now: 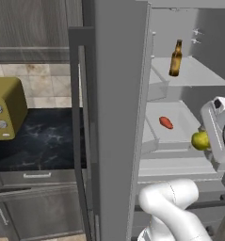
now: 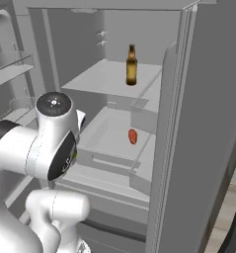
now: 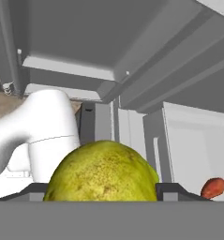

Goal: Place the beer on the top shelf of the fridge to keep it out of children's reach, and place the sweet potato and pear on lower shelves for easy access.

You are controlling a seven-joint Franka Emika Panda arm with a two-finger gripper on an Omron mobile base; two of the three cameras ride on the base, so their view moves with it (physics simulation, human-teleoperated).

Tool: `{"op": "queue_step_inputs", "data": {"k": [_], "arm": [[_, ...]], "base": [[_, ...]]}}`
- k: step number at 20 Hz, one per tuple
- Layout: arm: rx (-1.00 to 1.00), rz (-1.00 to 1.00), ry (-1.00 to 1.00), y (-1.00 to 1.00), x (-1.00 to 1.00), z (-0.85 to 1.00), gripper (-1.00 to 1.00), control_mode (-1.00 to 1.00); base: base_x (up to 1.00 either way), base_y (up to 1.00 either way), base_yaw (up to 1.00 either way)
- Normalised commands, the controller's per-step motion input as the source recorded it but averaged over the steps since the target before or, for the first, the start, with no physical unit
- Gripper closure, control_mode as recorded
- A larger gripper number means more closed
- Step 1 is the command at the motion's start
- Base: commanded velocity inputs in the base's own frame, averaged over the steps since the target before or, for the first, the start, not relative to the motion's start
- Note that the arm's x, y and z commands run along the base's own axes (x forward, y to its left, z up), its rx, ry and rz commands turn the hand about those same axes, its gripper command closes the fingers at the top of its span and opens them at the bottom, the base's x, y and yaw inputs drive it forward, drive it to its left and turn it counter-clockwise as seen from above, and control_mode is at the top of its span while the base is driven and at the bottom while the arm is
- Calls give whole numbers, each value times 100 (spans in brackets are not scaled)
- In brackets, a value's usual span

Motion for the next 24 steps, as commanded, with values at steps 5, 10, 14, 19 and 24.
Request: {"op": "queue_step_inputs", "data": {"k": [5,10,14,19,24], "arm": [[0,0,-4,-4,42,-37,100,-100],[0,0,0,-15,52,-16,100,-100],[1,0,0,-16,54,-16,100,-100],[0,0,0,-13,51,-23,100,-100],[0,0,0,-14,51,-34,100,-100]], "base": [[0,0,0],[0,0,0],[0,0,0],[0,0,0],[0,0,0]]}}
